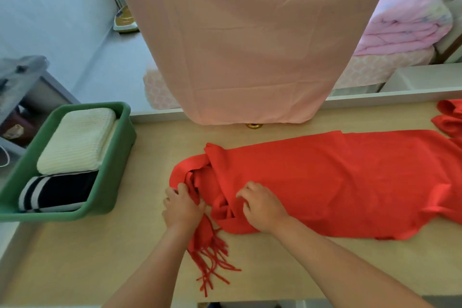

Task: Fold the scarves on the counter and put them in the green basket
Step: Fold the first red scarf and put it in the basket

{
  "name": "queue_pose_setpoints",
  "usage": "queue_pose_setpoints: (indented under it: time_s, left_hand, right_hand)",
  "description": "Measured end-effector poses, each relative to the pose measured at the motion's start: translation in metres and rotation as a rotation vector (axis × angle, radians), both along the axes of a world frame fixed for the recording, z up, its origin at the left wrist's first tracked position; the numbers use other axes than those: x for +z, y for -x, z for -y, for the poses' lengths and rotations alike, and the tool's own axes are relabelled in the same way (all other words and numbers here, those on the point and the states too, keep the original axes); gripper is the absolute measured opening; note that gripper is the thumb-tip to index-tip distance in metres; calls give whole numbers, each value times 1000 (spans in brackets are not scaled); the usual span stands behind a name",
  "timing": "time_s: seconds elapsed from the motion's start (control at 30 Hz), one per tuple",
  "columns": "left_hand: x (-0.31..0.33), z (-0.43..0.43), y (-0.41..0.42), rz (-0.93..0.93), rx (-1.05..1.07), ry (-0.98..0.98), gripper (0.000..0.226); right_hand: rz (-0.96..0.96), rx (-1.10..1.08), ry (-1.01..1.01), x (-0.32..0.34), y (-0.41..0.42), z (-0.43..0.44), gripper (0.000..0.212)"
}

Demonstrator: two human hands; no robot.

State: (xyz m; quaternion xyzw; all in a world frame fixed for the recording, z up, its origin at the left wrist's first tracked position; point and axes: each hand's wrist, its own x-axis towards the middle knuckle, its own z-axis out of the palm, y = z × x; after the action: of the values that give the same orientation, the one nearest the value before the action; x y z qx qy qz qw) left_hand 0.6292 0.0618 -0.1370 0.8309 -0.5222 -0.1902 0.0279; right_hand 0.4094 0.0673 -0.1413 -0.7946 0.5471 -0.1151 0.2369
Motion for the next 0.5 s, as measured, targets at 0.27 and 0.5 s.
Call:
queue_pose_setpoints:
  time_s: [0.27, 0.5]
  left_hand:
    - [-4, 5, -55, -42, -379, 129, 27]
    - [43, 28, -117, 691, -396, -125, 29]
  right_hand:
    - [-347, 130, -85, -11, -62, -6, 50]
    - [-388, -26, -104, 6, -76, 5, 31]
